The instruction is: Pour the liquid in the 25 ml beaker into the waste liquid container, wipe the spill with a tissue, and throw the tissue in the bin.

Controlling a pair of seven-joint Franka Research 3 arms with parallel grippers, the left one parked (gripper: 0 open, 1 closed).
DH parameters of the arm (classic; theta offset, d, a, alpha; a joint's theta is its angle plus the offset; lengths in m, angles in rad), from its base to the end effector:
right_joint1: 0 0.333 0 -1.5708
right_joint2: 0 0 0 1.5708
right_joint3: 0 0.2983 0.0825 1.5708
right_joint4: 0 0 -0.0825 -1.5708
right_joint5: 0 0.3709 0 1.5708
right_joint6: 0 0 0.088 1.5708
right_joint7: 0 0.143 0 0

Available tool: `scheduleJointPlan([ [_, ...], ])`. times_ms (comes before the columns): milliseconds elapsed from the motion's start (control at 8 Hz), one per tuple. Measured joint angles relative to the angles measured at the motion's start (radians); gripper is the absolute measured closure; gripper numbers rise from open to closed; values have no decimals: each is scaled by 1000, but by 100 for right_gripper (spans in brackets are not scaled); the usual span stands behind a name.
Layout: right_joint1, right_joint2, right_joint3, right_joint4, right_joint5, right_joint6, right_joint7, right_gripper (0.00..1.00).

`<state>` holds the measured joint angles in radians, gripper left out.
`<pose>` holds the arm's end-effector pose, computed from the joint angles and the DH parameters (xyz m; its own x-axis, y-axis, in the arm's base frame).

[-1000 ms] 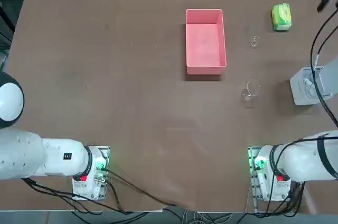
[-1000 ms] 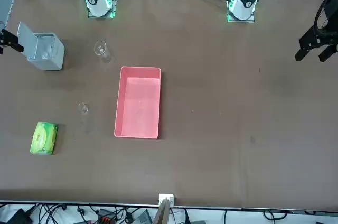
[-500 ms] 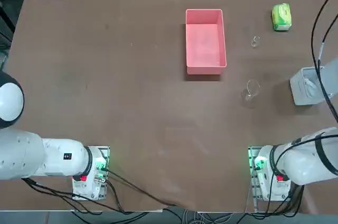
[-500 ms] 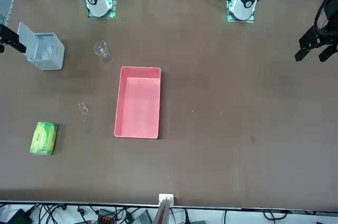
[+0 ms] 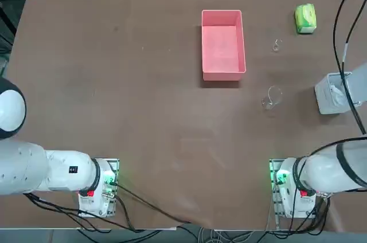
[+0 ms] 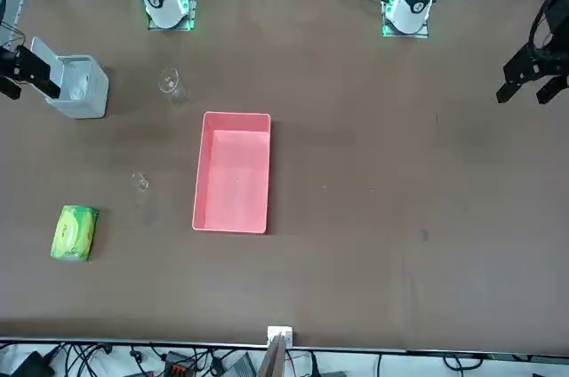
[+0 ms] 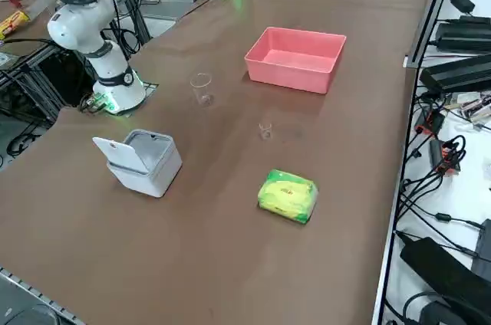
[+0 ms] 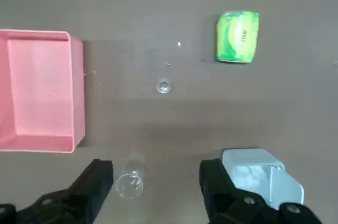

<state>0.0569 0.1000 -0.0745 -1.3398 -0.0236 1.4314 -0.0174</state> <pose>0.5554 -0.0112 0.6083 1.0000 -0.0032 -0.0086 -0.0029 -0.9995 0.0307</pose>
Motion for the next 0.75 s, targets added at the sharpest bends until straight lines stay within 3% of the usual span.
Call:
scheduleJointPlan([
  [125,-29,-4,27,-8,-11,-2,14,0],
  [750,-41,-20,55,-116,-14,26,98,0],
])
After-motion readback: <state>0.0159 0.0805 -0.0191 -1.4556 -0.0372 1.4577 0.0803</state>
